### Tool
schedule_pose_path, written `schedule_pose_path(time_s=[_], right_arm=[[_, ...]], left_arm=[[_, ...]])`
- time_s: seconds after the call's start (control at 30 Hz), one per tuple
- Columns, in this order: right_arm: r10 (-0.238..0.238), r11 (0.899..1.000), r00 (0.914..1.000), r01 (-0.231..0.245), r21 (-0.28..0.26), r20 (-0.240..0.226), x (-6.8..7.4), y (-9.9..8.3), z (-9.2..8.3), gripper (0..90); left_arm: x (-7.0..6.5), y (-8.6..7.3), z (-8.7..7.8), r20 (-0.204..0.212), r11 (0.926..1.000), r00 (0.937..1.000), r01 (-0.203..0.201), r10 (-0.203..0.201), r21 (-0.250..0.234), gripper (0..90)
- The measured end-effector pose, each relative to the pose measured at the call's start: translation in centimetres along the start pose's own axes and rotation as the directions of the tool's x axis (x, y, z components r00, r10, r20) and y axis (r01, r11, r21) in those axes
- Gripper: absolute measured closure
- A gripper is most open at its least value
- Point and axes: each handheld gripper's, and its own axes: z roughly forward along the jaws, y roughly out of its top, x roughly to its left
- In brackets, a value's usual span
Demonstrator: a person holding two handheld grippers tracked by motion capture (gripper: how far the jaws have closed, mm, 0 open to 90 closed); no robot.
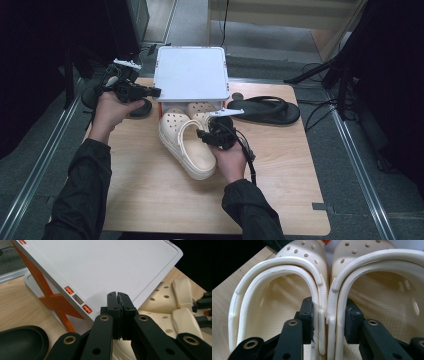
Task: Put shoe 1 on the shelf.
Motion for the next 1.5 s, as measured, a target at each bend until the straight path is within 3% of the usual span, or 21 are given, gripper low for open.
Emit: schedule_pose_path(time_s=[0.43,0.87,1.07,1.5], right_arm=[[0.051,0.999,0.9957,-0.052,0.005,0.077,-1.2,2.1,3.9,66.6],[0.086,0.996,0.9795,-0.087,0.001,0.182,-0.9,2.5,6.5,66.5],[0.106,0.994,0.9748,-0.102,-0.029,0.196,-0.9,2.4,7.2,66.2],[0.106,0.994,0.9763,-0.101,-0.037,0.188,-0.9,2.2,7.3,62.9]], left_arm=[[0.0,0.0,0.0,0.0,1.0,1.0,0.002,-0.002,0.0,89.2],[0.1,0.0,-0.1,0.013,1.0,0.9999,0.008,-0.008,0.003,89.2],[0.1,0.0,-0.1,0.011,1.0,0.9999,0.007,-0.007,0.004,89.3],[0.0,0.0,-0.1,0.005,1.0,1.0,0.005,-0.005,0.003,89.3]])
